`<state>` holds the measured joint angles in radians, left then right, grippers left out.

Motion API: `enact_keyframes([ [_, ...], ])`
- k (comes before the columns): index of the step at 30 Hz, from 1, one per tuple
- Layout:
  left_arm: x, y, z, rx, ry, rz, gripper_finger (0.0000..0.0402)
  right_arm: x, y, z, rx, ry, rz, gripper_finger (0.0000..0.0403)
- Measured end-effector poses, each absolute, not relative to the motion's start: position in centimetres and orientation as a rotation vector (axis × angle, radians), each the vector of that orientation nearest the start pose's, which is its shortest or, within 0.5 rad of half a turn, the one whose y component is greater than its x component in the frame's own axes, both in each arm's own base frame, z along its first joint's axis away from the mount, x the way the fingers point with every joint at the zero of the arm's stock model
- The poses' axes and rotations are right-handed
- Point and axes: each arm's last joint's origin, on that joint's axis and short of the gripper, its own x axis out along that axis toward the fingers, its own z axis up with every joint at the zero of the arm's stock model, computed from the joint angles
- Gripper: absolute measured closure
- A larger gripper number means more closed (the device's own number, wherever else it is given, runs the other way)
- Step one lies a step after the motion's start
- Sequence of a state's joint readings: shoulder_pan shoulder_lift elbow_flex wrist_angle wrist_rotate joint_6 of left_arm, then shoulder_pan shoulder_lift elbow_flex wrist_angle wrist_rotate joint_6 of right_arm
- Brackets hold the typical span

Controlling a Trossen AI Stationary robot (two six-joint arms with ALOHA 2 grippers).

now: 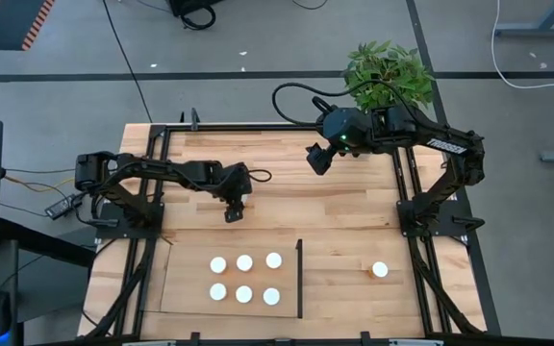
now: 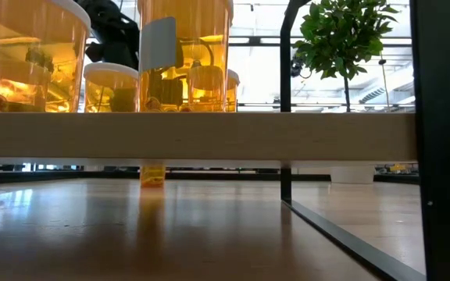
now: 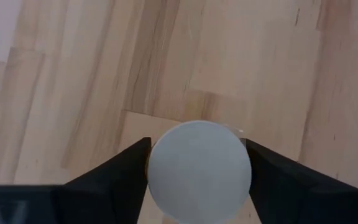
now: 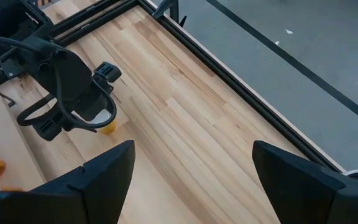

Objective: Pick and place medicine bottles onto shelf by color
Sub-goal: Put the orange pill bottle on the shelf

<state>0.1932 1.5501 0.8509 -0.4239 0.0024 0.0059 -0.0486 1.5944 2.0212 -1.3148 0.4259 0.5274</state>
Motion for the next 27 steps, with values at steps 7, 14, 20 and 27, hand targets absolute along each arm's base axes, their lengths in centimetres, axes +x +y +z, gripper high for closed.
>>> enact_keyframes([
  [7,27.7,5.4,16.9,-0.114,1.118,0.157,0.0188,28.3,-2.6,45.0,0.309,0.739,-0.656,0.007],
  [14,28.4,5.5,19.2,-0.121,1.159,0.148,0.0177,28.0,-2.7,44.9,0.26,0.765,-0.688,0.007],
  [20,28.9,5.4,21.6,-0.126,1.194,0.143,0.0183,27.7,-2.8,44.8,0.213,0.786,-0.728,0.007],
  [27,27.3,4.1,22.8,-0.193,1.266,0.17,0.0183,26.8,-2.9,44.3,0.157,0.861,-0.819,0.007],
])
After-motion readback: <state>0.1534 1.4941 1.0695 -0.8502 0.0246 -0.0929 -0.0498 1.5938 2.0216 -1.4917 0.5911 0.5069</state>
